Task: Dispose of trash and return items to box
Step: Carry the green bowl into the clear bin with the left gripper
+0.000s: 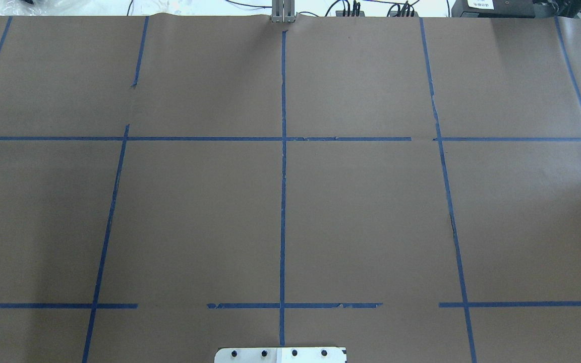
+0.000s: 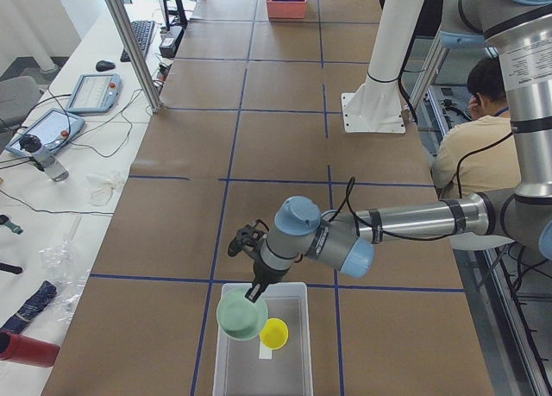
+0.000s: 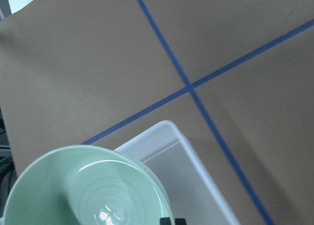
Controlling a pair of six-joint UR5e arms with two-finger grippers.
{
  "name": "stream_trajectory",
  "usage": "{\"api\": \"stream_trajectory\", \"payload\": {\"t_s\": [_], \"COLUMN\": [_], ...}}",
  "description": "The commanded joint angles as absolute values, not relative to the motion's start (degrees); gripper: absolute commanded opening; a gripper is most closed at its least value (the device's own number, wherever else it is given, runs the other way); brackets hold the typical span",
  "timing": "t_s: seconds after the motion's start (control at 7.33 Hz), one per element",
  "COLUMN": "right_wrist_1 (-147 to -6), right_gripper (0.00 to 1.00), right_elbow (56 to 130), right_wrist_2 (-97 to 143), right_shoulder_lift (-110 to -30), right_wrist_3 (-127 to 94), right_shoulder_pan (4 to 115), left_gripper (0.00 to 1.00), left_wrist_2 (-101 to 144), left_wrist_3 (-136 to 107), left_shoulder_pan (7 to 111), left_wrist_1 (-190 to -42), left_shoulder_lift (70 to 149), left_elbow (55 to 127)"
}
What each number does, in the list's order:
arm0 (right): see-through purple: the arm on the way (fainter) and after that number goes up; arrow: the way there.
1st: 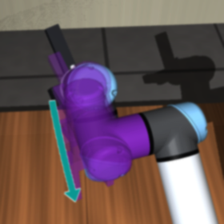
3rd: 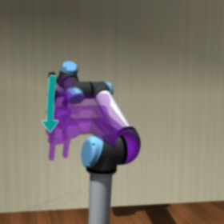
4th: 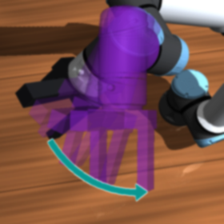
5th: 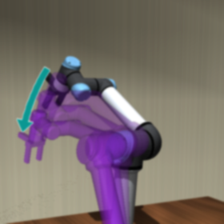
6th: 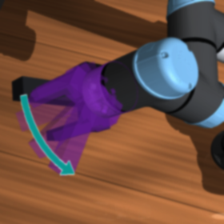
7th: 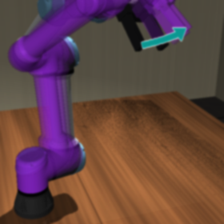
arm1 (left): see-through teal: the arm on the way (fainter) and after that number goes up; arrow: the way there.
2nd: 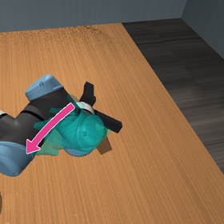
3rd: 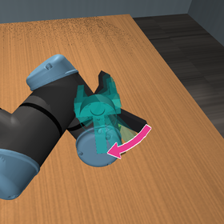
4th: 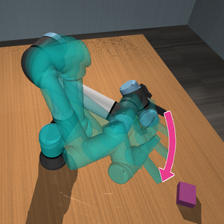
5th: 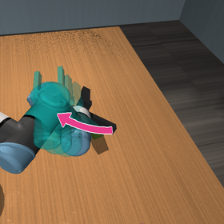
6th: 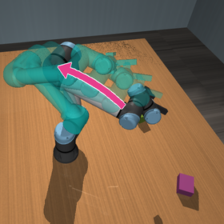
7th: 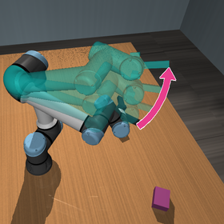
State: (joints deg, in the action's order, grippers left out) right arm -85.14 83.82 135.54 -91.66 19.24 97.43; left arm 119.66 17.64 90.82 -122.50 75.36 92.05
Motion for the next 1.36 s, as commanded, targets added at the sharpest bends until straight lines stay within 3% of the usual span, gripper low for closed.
{"api": "stream_trajectory", "payload": {"t_s": [0.0,0.27,1.23], "right_wrist_1": [-85.2,-85.2,-85.1], "right_gripper": [1.00,1.00,1.00], "right_elbow": [85.3,85.4,86.0], "right_wrist_2": [135.9,136.7,137.0], "right_shoulder_lift": [-91.9,-92.4,-93.3], "right_wrist_3": [17.1,17.1,17.2], "right_shoulder_pan": [96.4,96.4,96.4], "left_gripper": [0.00,0.00,0.00], "left_wrist_2": [119.4,119.4,125.5], "left_wrist_3": [27.3,26.6,23.1], "left_shoulder_pan": [94.4,94.4,93.9], "left_wrist_1": [-122.4,-122.4,-122.5], "left_shoulder_lift": [84.9,86.0,85.4], "left_elbow": [74.4,70.0,70.0]}}
